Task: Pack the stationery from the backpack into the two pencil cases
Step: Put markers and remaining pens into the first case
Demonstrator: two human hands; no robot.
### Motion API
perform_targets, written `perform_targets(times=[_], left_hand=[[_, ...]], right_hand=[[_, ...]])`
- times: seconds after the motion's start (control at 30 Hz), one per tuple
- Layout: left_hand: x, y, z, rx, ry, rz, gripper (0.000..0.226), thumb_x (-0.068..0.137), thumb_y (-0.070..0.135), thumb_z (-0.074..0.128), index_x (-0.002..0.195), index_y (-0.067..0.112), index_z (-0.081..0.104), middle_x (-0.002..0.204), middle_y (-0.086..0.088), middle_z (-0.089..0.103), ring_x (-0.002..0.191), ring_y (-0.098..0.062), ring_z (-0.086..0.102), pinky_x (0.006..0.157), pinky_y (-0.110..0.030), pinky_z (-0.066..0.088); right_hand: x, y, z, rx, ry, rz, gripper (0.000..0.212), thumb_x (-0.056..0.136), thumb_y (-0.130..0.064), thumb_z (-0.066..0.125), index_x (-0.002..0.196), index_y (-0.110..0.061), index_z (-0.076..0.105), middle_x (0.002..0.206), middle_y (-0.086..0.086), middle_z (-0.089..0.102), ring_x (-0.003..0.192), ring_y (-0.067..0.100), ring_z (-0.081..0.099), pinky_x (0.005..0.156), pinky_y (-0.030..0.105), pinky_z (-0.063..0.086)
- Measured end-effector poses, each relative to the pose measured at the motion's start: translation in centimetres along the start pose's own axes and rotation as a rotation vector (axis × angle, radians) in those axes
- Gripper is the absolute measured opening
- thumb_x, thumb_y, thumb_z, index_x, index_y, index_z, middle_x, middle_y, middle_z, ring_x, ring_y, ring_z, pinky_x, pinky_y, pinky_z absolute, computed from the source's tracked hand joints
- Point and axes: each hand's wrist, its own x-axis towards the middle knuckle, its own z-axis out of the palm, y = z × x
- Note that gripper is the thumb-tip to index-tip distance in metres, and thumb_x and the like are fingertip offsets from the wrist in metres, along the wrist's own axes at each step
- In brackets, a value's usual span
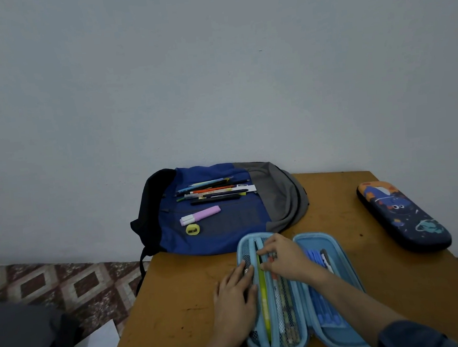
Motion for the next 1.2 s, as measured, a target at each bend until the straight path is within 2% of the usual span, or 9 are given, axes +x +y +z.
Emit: perform_targets(times=[0.17,0.3,0.43,0.53,0.6,0.67,0.8,0.97,1.2], left_hand=[[0.8,-0.5,-0.3,-0.038,0.021,0.039,0.046,0.095,0.042,0.043,0.14,0.038,0.034,0.149,0.021,0.025,0.134,-0.006,0.023,0.113,-0.033,0.02],[2.5,-2.3,-2.2,-0.035,0.127,0.018,0.046,0.095,0.04,0.045,0.139,0.03,0.038,0.151,0.014,0.027,0.138,-0.009,0.022,0.116,-0.032,0.018],[4.7,-5.0,-5.4,0.201,0.274,0.02,0.05,0.098,0.036,0.04,0.145,0.021,0.03,0.156,0.003,0.016,0.145,-0.015,0.008,0.117,-0.034,-0.002],[5.7,-7.5,-6.3,0.378,0.251,-0.022,0.059,0.099,0.043,0.021,0.15,0.014,0.009,0.158,-0.001,-0.004,0.144,-0.014,-0.01,0.114,-0.034,-0.011],[5.4,-9.1,-5.7,0.407,0.203,-0.015,0.076,0.086,0.054,-0.004,0.149,0.011,0.001,0.157,-0.002,-0.006,0.139,-0.011,-0.018,0.113,-0.033,-0.011],[5.1,-10.3,-4.7,0.342,0.19,-0.01,0.087,0.073,0.054,-0.014,0.148,0.011,-0.001,0.157,-0.001,-0.005,0.136,-0.008,-0.021,0.112,-0.029,-0.011],[5.0,-10.3,-4.6,0.218,0.237,-0.002,0.069,0.089,0.048,0.008,0.149,0.014,0.006,0.157,0.003,-0.001,0.136,-0.002,-0.018,0.111,-0.018,-0.006],[4.7,-9.8,-5.1,0.124,0.279,0.021,0.053,0.1,0.024,0.031,0.149,0.014,0.013,0.157,0.004,0.006,0.135,0.0,-0.014,0.11,-0.014,0.0],[5.0,-10.5,-4.9,0.097,0.288,0.029,0.05,0.101,0.02,0.028,0.149,0.021,0.01,0.145,0.019,-0.01,0.134,0.005,-0.017,0.112,-0.012,0.015]], right_hand=[[-0.1,0.0,-0.1,0.001,0.003,-0.014,0.032,0.087,-0.023,0.064,0.119,-0.016,0.064,0.125,-0.002,0.05,0.091,0.005,0.05,0.082,0.013,0.037],[0.2,0.4,-0.4,0.091,0.077,0.027,0.028,0.092,-0.013,0.052,0.118,-0.011,0.063,0.118,0.005,0.065,0.104,0.015,0.06,0.083,0.018,0.045],[0.8,0.6,-0.6,0.179,0.139,0.066,0.022,0.092,-0.009,0.051,0.107,-0.006,0.067,0.093,0.005,0.07,0.081,0.011,0.061,0.062,0.009,0.044],[1.7,-0.2,-0.4,0.201,0.173,0.048,0.015,0.089,-0.011,0.057,0.095,-0.008,0.07,0.085,0.003,0.068,0.075,0.007,0.058,0.062,0.009,0.043],[2.5,-1.2,0.0,0.194,0.192,0.005,0.012,0.088,-0.013,0.06,0.089,-0.009,0.071,0.085,0.004,0.07,0.072,0.003,0.057,0.063,0.008,0.042],[3.3,-2.4,0.7,0.19,0.2,-0.035,0.012,0.087,-0.014,0.061,0.086,-0.01,0.072,0.081,0.0,0.069,0.072,0.002,0.056,0.065,0.007,0.041],[4.7,-4.7,2.1,0.126,0.185,-0.111,0.014,0.089,-0.013,0.059,0.089,-0.007,0.072,0.077,-0.001,0.063,0.06,-0.002,0.048,0.056,0.004,0.036],[7.2,-7.2,4.5,0.075,0.172,-0.151,0.013,0.088,-0.013,0.059,0.093,-0.007,0.07,0.097,0.008,0.066,0.089,0.019,0.059,0.074,0.024,0.044],[10.8,-8.9,7.2,0.067,0.107,-0.047,0.028,0.087,-0.021,0.064,0.113,-0.011,0.063,0.11,0.007,0.064,0.101,0.023,0.06,0.082,0.031,0.048]])
